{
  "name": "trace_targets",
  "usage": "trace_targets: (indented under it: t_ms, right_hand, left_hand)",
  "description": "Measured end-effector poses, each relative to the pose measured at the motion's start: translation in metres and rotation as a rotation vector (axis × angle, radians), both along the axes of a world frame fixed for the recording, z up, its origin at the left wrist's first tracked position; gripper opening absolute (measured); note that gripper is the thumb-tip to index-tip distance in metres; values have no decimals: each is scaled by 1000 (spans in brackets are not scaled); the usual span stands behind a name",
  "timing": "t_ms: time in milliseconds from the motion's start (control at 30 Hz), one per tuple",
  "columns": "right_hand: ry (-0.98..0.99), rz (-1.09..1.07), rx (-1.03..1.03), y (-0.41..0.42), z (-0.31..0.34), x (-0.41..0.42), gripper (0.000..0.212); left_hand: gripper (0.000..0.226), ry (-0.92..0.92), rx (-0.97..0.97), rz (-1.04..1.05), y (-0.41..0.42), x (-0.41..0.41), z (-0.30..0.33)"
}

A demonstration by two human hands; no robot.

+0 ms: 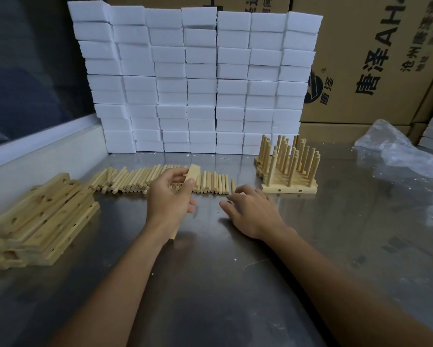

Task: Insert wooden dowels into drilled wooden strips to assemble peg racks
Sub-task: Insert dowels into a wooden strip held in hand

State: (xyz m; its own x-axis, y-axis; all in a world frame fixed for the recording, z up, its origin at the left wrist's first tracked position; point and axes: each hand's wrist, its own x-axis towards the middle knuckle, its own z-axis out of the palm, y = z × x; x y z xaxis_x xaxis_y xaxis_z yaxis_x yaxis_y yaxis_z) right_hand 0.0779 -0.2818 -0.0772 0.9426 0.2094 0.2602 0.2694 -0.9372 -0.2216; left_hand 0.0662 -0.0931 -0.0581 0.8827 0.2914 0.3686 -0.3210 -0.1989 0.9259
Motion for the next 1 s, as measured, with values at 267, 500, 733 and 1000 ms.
trace_targets:
  t_ms: [267,500,733,1000]
  right_hand:
    - [-73,-137,67,-5,3,-1,35]
    - [-83,-307,366,-15,3,-3,16]
    - [-312,-174,925,-17,10,-7,22]
    - [-572,45,885,0,21,-18,22]
  left_hand:
    - [21,235,-669,-296,-1,-6,7]
    - [22,312,-817,-390,5,-5,5]
    - [29,330,-804,-440,5,-6,5]
    - [24,343,-696,-431,2,-8,7]
